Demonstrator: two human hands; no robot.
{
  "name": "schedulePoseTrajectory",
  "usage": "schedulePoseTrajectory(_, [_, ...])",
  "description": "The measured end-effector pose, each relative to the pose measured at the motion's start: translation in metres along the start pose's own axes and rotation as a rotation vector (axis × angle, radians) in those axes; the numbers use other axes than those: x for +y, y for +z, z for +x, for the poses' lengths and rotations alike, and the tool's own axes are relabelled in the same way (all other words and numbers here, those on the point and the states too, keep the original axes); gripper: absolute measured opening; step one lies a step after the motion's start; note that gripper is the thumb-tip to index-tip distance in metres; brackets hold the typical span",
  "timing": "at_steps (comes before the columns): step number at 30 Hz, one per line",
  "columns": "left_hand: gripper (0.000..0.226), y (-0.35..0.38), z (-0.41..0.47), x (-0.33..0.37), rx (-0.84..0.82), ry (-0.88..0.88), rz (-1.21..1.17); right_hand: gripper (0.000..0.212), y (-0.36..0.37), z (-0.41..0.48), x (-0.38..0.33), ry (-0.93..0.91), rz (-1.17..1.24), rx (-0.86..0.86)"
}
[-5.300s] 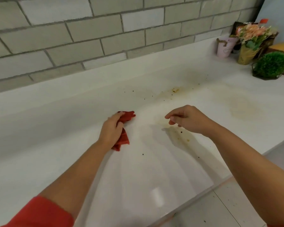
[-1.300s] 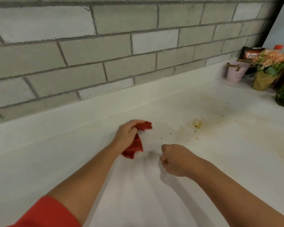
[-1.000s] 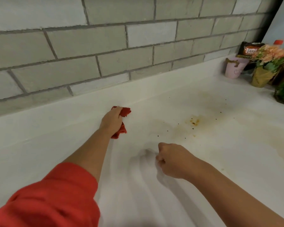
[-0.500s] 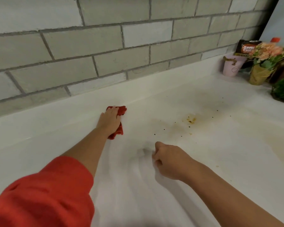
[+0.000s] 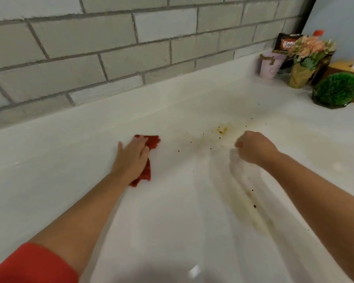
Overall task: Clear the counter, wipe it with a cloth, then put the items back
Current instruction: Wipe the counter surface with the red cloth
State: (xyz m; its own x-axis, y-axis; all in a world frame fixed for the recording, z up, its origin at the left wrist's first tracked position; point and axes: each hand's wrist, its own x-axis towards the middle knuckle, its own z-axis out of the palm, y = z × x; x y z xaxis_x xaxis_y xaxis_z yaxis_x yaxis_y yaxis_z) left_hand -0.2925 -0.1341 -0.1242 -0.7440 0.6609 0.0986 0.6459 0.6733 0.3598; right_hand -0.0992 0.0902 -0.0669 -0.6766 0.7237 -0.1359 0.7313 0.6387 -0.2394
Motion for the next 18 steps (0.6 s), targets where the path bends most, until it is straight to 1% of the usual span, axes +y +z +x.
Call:
schedulePoseTrajectory(2, [0.046,-0.004,0.026,-0.013,0.025,-0.138,0.046,0.030,-0.002,0.005,0.017,0.084,-0.088,-0.125])
schedulePoseTrajectory(3, [0.046,-0.005,0.038,-0.016,0.019,-0.180,0.079,0.032,0.000,0.007,0.022,0.080,-0.127,-0.151])
schedulePoseTrajectory(5, [0.045,-0.001,0.055,-0.011,0.005,-0.206,0.123,0.033,0.003,0.008,0.023,0.048,-0.163,-0.153])
schedulePoseTrajectory(7, [0.046,0.008,0.056,0.010,-0.012,-0.141,0.146,0.034,0.004,0.008,0.023,0.020,-0.187,-0.140])
schedulePoseTrajectory(9, [0.048,0.021,0.038,0.041,-0.061,-0.013,0.134,0.034,0.004,0.006,0.024,-0.013,-0.232,-0.133])
schedulePoseTrajectory(11, [0.049,0.028,0.007,0.070,-0.122,0.120,0.113,0.035,0.002,0.002,0.025,-0.048,-0.279,-0.132])
schedulePoseTrajectory(14, [0.050,0.025,-0.046,0.082,-0.135,0.281,0.135,0.036,0.002,0.000,0.025,-0.070,-0.316,-0.125])
schedulePoseTrajectory(16, [0.050,0.021,-0.056,0.069,-0.139,0.284,0.093,0.036,0.003,0.002,0.025,-0.060,-0.328,-0.131])
schedulePoseTrajectory(18, [0.049,0.016,-0.036,0.049,-0.127,0.176,0.052,0.037,0.005,0.003,0.024,-0.054,-0.336,-0.147])
